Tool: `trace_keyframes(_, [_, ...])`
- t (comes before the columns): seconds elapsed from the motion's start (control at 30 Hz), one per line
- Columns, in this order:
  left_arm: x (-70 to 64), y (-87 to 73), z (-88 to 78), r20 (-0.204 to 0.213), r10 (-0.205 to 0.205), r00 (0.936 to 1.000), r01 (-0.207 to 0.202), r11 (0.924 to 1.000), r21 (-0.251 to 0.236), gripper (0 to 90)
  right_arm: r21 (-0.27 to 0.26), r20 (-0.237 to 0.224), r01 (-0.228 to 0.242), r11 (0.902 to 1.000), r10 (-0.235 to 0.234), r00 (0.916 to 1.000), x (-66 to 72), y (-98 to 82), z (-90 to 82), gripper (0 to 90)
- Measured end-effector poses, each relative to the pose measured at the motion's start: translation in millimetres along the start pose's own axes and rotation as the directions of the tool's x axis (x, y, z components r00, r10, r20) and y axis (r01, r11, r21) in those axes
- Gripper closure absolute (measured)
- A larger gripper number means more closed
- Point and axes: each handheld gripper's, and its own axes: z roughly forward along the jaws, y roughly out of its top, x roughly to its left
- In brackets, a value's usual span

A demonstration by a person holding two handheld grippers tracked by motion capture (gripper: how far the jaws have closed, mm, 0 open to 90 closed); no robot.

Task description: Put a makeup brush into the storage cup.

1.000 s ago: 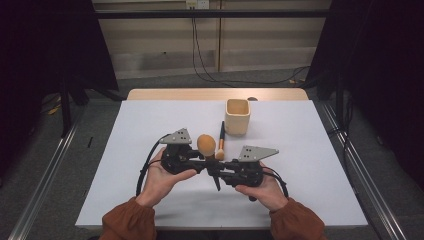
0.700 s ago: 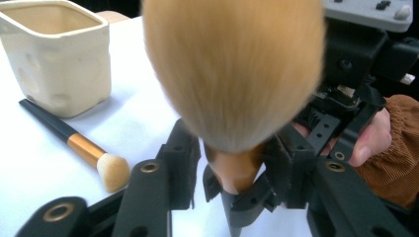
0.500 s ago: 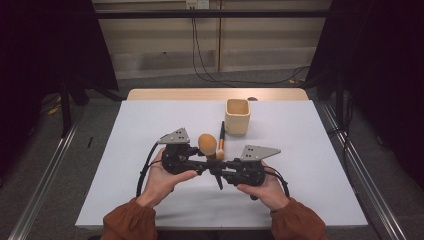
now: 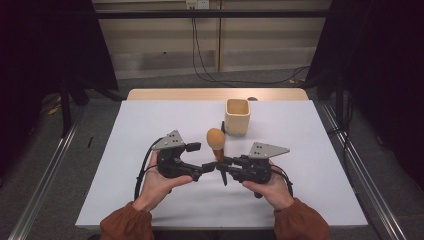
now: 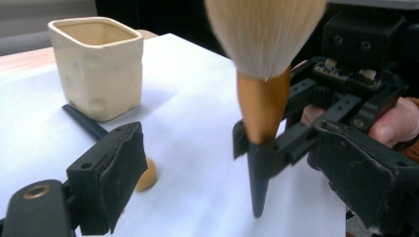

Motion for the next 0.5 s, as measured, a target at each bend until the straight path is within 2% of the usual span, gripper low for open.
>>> trace_keyframes(0.17, [3.7,-5.6,-9.1,-0.035,-0.001,0.9994,0.000,0.9998,-0.022,6.3,-0.016,0.024,-0.002,0.9999,0.002,0.9997,-4.2,1.8,-4.3,75.3])
trace_keyframes(0.27, [6.8,-8.9,-14.9,-0.050,-0.018,0.9986,0.016,0.9991,-0.038,3.2,-0.024,0.034,-0.002,0.9997,0.003,0.9994,-6.0,2.7,-6.8,75.3])
trace_keyframes(0.37, [8.7,-13.3,-19.5,-0.084,-0.019,0.9963,0.015,0.9987,-0.049,2.5,-0.031,0.046,-0.003,0.9995,0.005,0.9989,-8.0,4.0,-10.0,75.3])
trace_keyframes(0.5, [12.5,-20.2,-24.2,-0.090,-0.019,0.9958,0.015,0.9992,-0.037,2.9,-0.046,0.064,-0.001,0.9989,0.003,0.9979,-12.2,6.9,-14.6,75.3])
